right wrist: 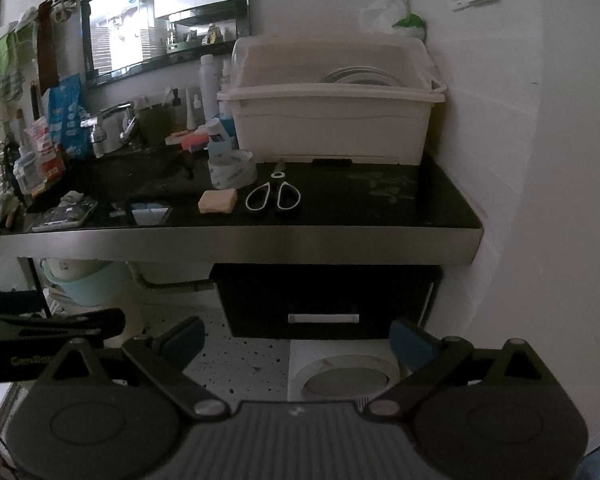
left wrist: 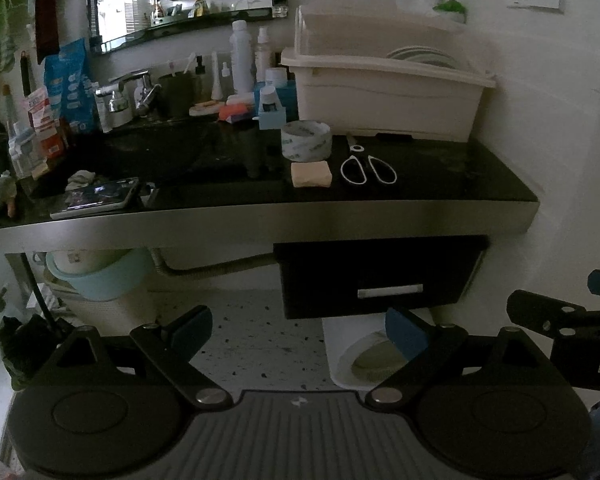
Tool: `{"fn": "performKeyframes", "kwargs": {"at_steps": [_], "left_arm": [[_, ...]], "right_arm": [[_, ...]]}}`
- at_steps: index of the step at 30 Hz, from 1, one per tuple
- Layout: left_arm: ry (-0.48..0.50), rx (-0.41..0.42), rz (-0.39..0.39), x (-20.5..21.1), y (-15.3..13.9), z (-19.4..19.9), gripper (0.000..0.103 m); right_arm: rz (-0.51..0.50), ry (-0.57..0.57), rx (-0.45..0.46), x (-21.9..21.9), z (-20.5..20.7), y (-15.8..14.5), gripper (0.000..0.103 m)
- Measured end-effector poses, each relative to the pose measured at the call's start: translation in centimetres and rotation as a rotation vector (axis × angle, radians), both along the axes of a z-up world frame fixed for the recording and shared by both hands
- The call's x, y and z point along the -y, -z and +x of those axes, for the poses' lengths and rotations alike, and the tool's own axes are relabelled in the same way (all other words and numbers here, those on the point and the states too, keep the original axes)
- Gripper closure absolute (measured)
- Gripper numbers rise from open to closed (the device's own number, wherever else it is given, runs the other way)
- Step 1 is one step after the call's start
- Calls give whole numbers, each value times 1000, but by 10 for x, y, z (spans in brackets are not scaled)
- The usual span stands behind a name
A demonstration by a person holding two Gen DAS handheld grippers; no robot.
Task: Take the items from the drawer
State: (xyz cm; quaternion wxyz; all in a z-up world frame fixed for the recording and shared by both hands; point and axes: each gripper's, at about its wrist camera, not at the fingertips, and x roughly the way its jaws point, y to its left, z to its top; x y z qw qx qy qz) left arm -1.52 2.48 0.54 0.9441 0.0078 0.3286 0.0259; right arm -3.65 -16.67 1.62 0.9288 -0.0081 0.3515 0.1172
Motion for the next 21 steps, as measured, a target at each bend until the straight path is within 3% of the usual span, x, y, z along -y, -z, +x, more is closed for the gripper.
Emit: {"fn": "performKeyframes", "kwargs": {"at_steps": [21], "left_arm": [[0,-7,9,2,1,-1,9]], "right_arm": [[7,-9,-19,0,2,7,4]]}}
